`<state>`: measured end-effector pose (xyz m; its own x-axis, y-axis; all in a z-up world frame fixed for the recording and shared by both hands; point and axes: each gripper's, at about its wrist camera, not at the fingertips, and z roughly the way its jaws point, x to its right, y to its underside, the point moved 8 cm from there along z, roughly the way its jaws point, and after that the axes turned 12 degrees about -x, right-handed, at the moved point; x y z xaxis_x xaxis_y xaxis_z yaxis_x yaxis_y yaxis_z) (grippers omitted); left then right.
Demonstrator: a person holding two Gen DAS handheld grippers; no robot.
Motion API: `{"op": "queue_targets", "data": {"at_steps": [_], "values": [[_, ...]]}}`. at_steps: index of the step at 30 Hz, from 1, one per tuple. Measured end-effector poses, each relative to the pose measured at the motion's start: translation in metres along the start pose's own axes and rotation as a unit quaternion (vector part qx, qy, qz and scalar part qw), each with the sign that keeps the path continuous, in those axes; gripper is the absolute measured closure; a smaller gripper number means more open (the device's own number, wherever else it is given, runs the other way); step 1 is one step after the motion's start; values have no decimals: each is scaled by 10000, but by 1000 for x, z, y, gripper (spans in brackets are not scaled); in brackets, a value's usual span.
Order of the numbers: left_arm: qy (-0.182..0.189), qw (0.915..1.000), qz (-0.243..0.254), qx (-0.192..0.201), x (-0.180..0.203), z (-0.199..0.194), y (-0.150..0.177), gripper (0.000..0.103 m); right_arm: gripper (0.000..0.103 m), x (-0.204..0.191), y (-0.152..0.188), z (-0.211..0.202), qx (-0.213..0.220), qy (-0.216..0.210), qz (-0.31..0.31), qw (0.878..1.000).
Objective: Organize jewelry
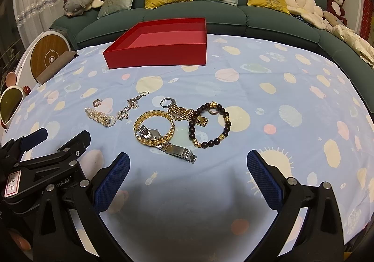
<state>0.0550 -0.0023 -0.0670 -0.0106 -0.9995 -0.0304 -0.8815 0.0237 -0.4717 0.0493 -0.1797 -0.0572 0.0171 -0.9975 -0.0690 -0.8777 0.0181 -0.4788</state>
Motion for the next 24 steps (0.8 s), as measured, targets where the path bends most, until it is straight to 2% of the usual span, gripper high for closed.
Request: {"op": "queue_targets", "data": {"at_steps": [17, 23, 24], "values": [[30, 10000, 2, 6, 3, -7, -1, 6, 6, 1, 1, -6, 56, -2, 30, 10000], [-6, 9999, -100, 28, -5, -8, -7, 6, 13, 10, -6, -1, 43, 8, 114, 9999], [17, 9999, -121, 35, -7, -8, -8, 6, 18, 12, -8, 1, 30, -14, 139, 9999]]}}
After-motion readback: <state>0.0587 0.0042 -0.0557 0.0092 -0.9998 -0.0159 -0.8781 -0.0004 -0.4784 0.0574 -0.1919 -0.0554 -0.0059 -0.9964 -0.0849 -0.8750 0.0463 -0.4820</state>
